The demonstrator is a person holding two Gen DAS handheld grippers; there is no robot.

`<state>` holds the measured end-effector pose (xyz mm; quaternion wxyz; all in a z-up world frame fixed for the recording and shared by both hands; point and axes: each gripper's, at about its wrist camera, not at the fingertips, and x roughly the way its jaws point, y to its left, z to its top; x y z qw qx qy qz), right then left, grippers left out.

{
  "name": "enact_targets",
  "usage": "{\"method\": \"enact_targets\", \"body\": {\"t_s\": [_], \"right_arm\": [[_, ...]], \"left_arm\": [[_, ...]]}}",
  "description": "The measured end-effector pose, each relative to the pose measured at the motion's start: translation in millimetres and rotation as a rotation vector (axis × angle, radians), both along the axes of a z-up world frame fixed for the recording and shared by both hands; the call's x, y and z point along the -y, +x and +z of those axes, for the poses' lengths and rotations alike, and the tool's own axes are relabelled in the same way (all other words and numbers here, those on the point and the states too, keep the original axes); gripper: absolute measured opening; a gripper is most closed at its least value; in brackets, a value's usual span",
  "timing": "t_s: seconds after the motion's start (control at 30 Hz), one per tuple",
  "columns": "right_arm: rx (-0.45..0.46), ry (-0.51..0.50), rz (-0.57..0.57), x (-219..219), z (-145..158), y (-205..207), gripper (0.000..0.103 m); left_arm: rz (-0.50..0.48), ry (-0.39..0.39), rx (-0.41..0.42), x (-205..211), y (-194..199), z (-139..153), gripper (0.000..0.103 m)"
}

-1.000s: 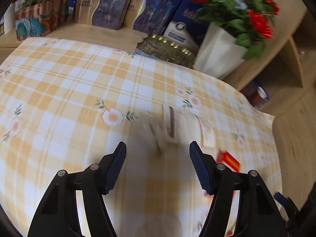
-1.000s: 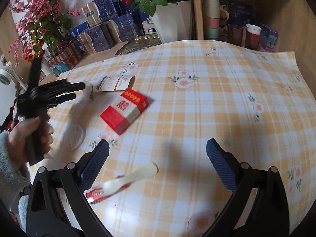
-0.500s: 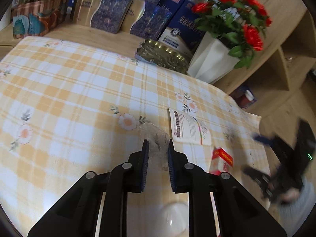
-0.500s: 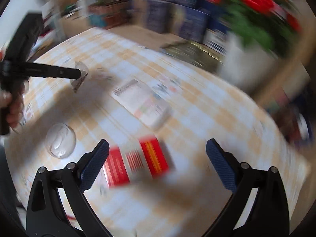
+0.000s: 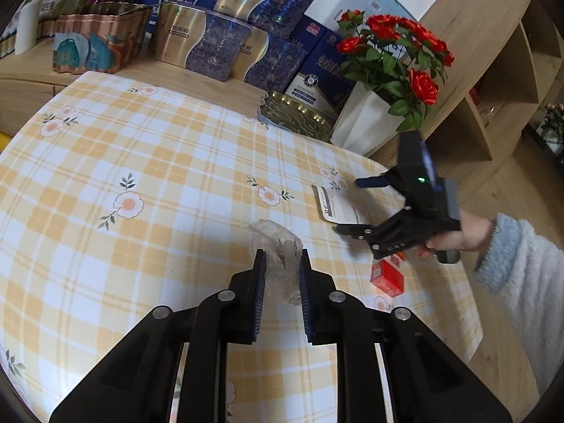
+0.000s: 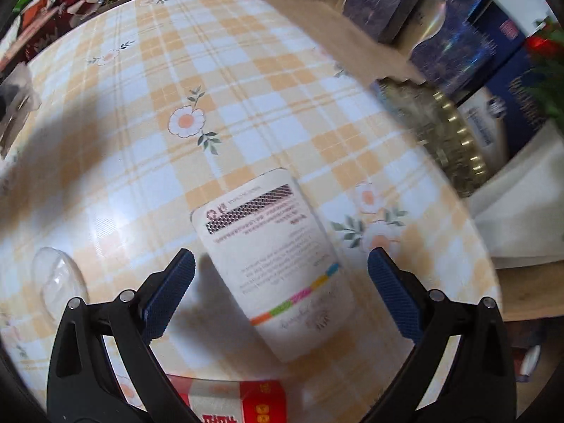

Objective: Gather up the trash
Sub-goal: 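Grasp the white printed paper pouch with the right tool while the left tool holds the wrapper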

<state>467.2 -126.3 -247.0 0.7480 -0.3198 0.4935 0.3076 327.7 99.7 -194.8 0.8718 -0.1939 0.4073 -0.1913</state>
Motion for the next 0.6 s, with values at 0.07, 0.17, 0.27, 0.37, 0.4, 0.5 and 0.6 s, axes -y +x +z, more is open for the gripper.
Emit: {"method": "enact_targets", "body": {"t_s": [0.07, 0.17, 0.27, 0.37, 0.4, 0.5, 0.6], "right_arm": [[-0.003, -0.013, 0.002, -2, -4, 6, 0.097], [-0.037, 0.018, -0.021, -1, -7, 15, 0.097], [-0.083, 0.069, -0.053, 1, -9, 20, 0.092], [-0.144, 0.129, -0.085, 6, -8, 18, 0.079], [-0.143, 0.129, -0.086, 6, -7, 15, 0.076], [-0.148, 0.144, -0.1, 7, -3, 3, 0.067], [-0.124, 0.198, -0.125, 11, 9, -9, 0.063]], "left_arm": [[-0.004, -0.008, 0.005, -3, -3, 2, 0.018], [-0.006, -0.002, 0.011, -6, -6, 4, 0.018], [-0.004, -0.006, 0.021, -8, -8, 6, 0.018], [-0.007, -0.009, 0.027, -7, -11, 7, 0.018], [-0.011, -0.009, 0.028, -6, -12, 7, 0.018], [-0.026, -0.001, 0.031, -1, -16, 9, 0.018], [-0.036, 0.002, 0.038, 2, -23, 15, 0.018]]}}
